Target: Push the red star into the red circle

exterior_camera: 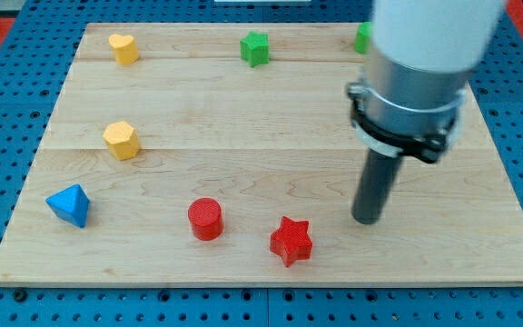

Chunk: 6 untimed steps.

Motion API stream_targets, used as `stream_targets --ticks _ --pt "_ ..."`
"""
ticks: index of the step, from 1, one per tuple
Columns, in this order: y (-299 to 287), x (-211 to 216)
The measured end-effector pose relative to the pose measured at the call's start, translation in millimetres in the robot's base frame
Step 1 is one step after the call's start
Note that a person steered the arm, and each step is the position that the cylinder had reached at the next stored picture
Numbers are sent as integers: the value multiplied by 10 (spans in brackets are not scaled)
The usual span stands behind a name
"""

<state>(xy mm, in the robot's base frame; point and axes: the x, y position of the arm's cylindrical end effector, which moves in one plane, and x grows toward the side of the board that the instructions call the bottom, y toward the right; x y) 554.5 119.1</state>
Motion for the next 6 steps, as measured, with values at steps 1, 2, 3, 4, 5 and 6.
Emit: stream_targets --ticks 1,2,3,4,5,6 --pt "-204 452" --pt "-795 280" --pt "-1231 5" --pt "-1383 -86" --pt "-1091 79" --pt "-1288 415"
